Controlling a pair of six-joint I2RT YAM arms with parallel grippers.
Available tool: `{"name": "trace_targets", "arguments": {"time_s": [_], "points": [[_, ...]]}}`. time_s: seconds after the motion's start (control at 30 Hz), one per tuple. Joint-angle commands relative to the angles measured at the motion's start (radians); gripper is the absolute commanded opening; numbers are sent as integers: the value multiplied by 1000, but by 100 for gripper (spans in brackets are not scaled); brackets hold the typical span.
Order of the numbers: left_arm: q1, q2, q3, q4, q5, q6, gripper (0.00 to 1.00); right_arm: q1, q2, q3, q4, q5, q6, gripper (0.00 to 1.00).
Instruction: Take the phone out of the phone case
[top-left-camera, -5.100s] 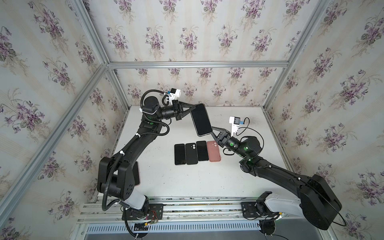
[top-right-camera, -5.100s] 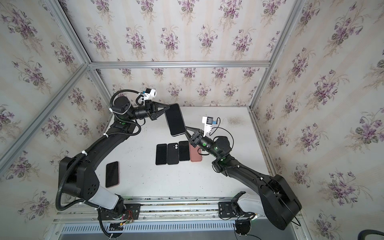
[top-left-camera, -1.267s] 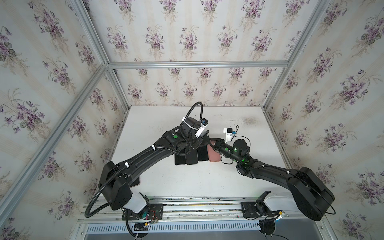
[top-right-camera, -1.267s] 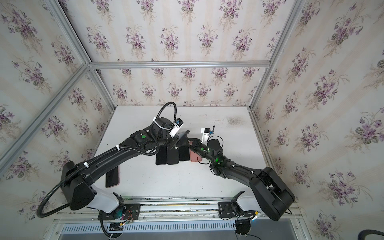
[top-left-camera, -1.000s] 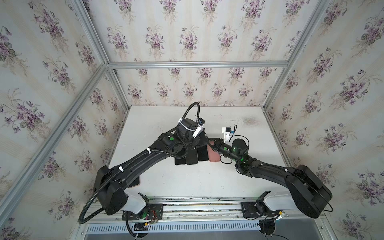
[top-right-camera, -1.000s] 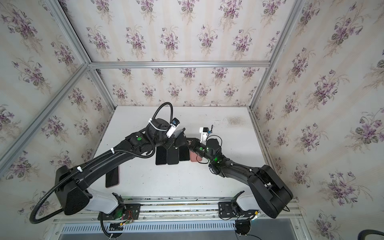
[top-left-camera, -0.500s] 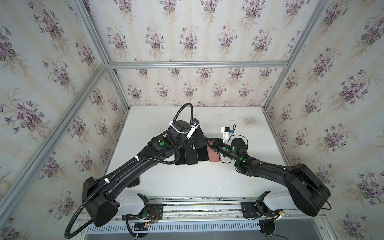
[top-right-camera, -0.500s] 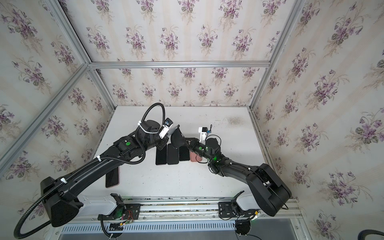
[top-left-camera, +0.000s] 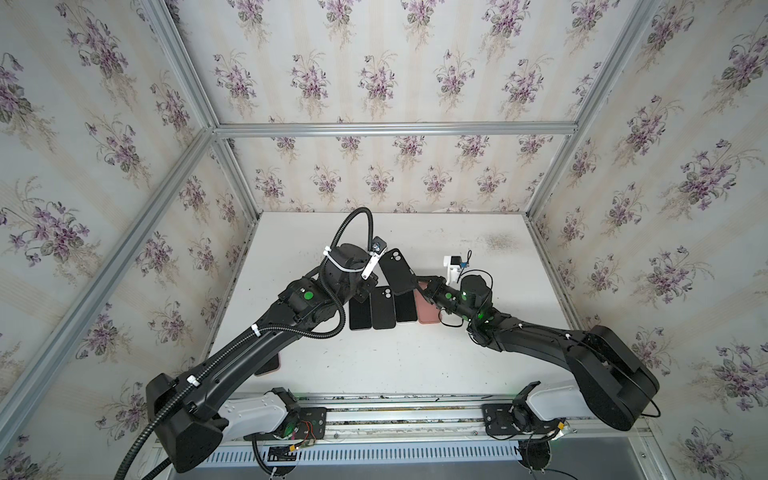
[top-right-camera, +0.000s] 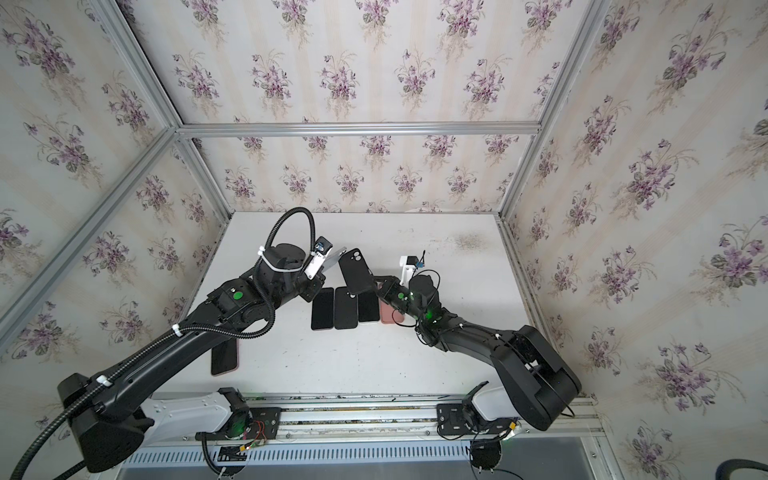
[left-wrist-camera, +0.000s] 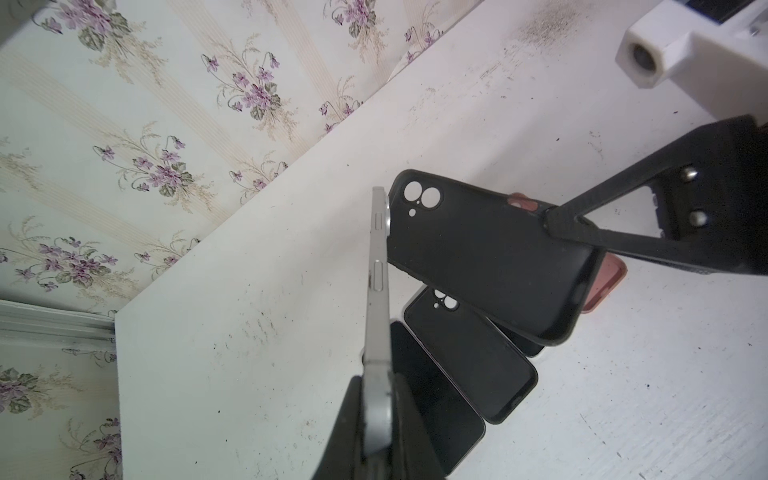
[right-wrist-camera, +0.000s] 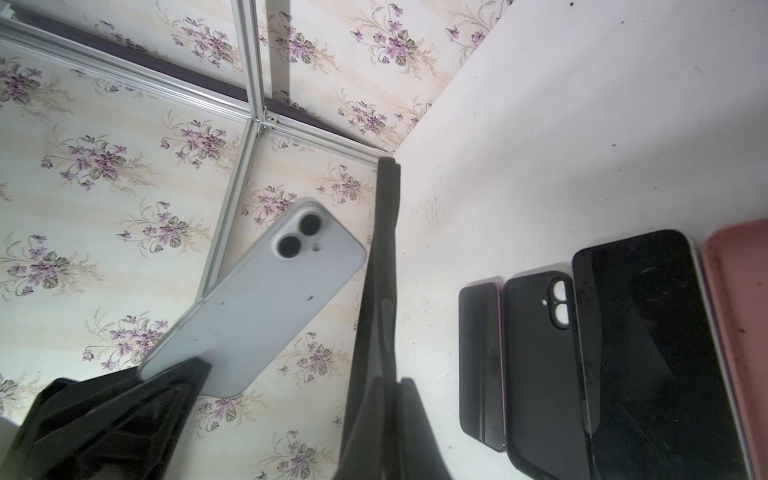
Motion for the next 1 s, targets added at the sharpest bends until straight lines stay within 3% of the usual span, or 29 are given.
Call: {"name": "trace_targets", "arguments": {"time_s": [0.0,0.2,0.3,0.6,0.97], "points": [[14,-2,-3,37,-22,12,1,0,6,24,26,1,-1,0],[68,19,-9,33,-41,49,2,1,21,40,20,-2,4,0],[113,72,-5,22,1,100,1,0,27,48,14,-1,6,0],[208,195,32,1,-18,195,0,-1,73,85,2,-5,20,0],[229,320,30,95,-90,265,0,0,197,180,8,2,91,0]]}}
